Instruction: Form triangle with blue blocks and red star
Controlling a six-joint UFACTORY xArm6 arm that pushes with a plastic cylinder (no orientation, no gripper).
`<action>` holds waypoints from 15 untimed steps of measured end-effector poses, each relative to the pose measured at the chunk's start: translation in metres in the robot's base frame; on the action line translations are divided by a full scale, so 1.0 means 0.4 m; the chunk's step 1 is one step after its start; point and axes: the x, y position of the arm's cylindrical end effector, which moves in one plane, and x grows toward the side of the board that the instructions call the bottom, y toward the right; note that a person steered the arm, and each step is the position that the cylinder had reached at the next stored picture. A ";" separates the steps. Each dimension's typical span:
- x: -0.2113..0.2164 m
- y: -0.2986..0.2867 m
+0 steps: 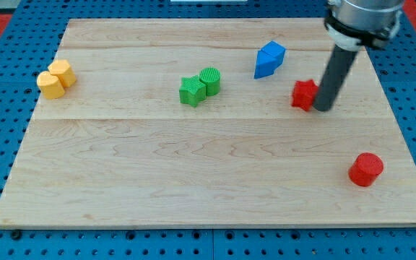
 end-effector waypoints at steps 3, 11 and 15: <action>-0.141 -0.062; -0.261 -0.350; -0.084 -0.456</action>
